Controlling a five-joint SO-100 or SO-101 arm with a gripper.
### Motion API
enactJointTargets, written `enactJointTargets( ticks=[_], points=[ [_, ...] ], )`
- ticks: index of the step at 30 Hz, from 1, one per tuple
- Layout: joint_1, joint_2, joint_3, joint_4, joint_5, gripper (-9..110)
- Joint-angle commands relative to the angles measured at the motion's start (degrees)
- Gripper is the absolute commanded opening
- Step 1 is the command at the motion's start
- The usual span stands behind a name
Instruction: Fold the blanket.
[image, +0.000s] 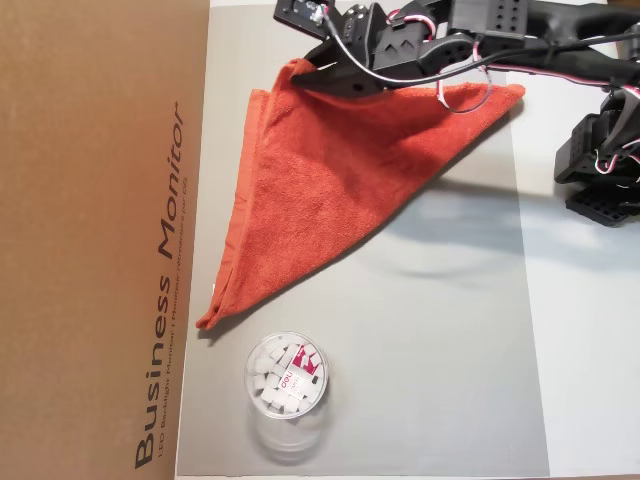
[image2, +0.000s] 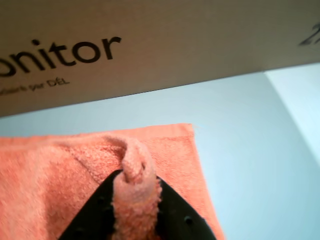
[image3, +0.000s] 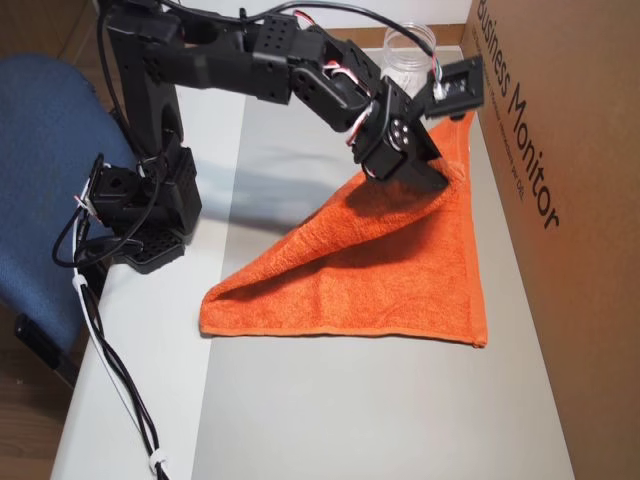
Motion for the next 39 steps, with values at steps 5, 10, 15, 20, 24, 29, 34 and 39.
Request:
enactJointTargets(
  ticks=[5,10,15,20,24,29,34,39],
  points=[
    [1.0,-7.6,-11.7,-1.1,10.6,0],
    [1.8,-14.3,-17.6,-1.1,16.3,0],
    [2.9,-21.0,-22.9,-1.1,21.1,0],
    [4.1,-27.4,-27.7,-1.1,26.3,0],
    [4.8,-32.3,-31.2,-1.1,30.1,0],
    [5.2,-37.7,-35.0,-1.1,32.6,0],
    [5.6,-41.8,-37.8,-1.1,34.3,0],
    [6.7,-44.9,-38.8,-4.0,35.8,0]
  ],
)
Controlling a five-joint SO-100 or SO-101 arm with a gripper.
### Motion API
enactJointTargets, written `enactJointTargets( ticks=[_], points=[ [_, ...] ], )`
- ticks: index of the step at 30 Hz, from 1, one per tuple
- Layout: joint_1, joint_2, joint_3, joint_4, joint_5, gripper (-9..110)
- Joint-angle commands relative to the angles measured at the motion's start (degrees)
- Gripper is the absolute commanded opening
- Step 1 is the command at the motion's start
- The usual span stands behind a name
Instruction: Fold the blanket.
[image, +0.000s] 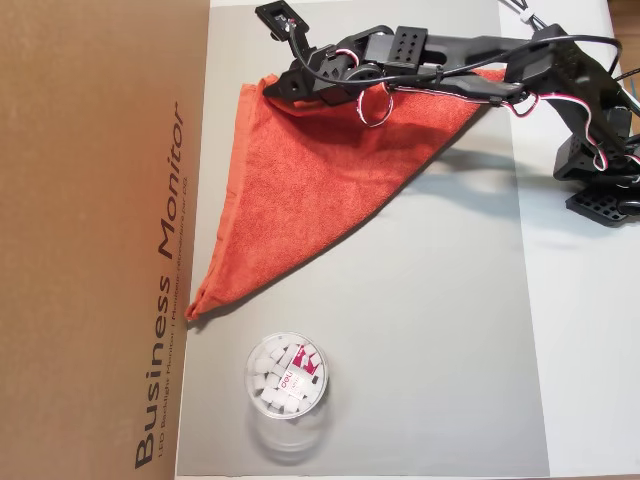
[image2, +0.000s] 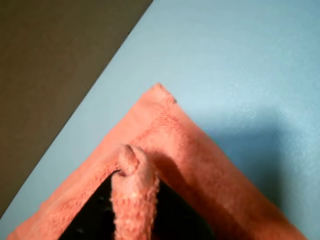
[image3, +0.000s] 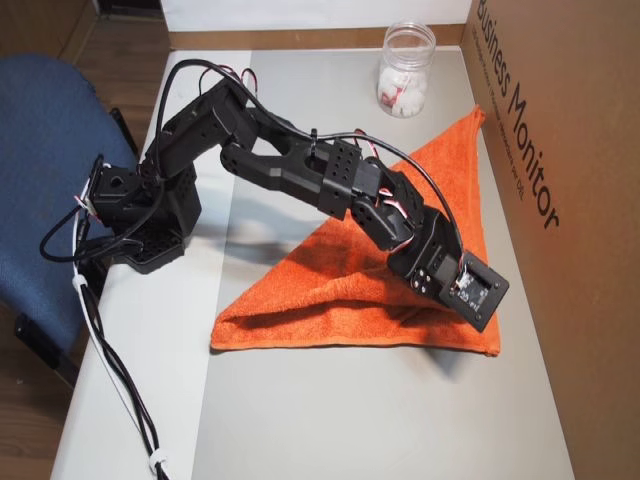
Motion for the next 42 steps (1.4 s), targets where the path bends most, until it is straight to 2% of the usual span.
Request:
enactJointTargets(
  ticks=[1,10,15,20,34,42],
  points=[
    [1.1,-0.1,-2.8,-3.3,1.1,0],
    [3.3,-0.7,-2.0,-5.5,1.7,1],
    [3.7,0.0,-2.0,-5.4,1.3,13],
    [3.8,0.4,-2.5,-5.0,0.7,18],
    [5.6,10.8,5.3,-5.4,-24.3,18],
    [5.9,16.3,9.3,-5.4,-32.1,18]
  ],
)
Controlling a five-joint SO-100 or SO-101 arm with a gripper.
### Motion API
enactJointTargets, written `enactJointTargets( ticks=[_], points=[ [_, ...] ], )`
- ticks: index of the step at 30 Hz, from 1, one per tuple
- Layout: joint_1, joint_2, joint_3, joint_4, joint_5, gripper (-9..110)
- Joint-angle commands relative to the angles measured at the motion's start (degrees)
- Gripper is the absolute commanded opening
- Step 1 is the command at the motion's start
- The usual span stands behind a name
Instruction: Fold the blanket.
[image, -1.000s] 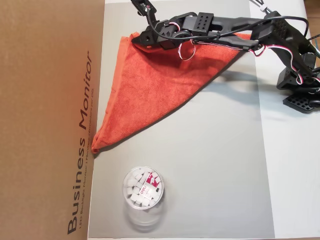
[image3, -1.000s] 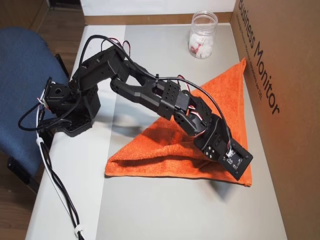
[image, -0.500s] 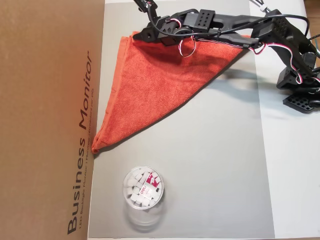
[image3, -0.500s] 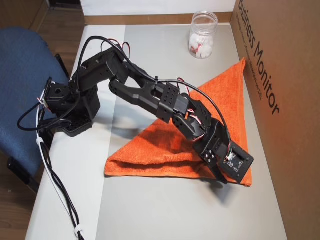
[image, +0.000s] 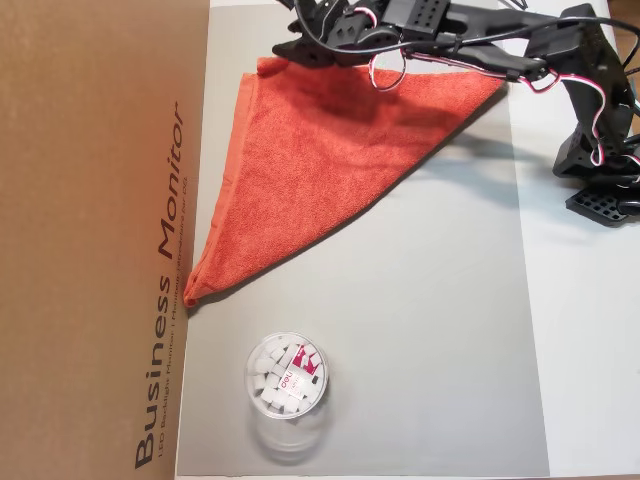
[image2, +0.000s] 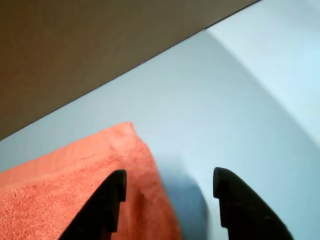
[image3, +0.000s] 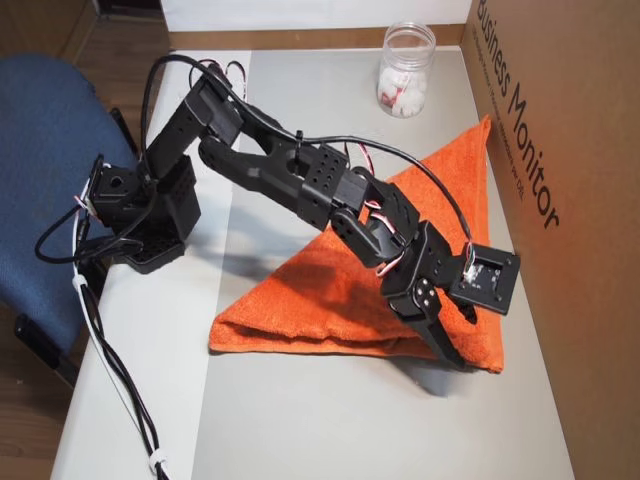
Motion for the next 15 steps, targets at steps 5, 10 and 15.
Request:
enactJointTargets(
  ticks=[5,10,15],
  points=[
    [-0.2,5.0,-0.2,-1.1,-5.8,13],
    [-0.2,4.9,3.5,-1.1,-8.5,4],
    [-0.4,4.9,7.3,-1.1,-9.4,3]
  ],
)
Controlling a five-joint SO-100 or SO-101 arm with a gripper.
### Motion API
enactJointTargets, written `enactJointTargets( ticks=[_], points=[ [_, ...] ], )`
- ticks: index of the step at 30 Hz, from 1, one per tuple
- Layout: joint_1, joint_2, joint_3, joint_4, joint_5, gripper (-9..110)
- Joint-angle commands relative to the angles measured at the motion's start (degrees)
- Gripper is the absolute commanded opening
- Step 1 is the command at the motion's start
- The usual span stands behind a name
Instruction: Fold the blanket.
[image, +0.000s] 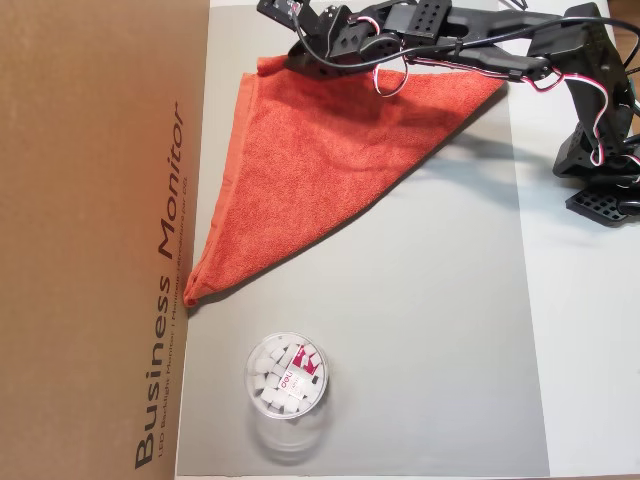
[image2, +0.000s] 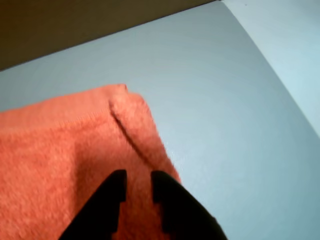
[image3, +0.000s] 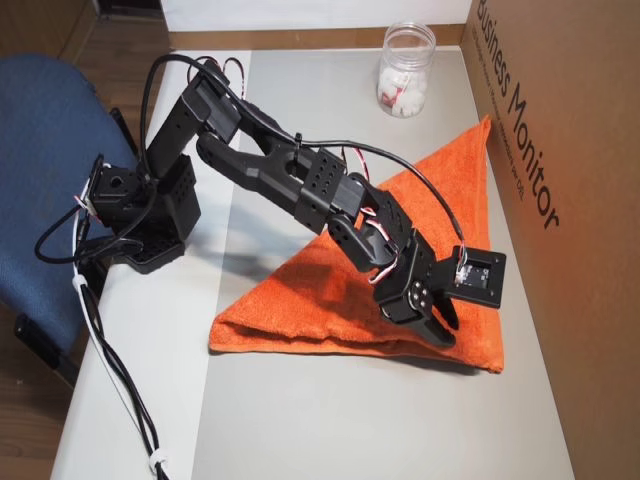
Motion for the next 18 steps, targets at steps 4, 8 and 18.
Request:
enactJointTargets(
  ticks=[4,8,18],
  points=[
    [0.3,2.8,1.9,-1.1,-0.4,3],
    [2.5,-0.4,1.4,-4.5,-0.6,3],
    [4.7,-1.9,2.5,-11.4,-0.7,3]
  ],
)
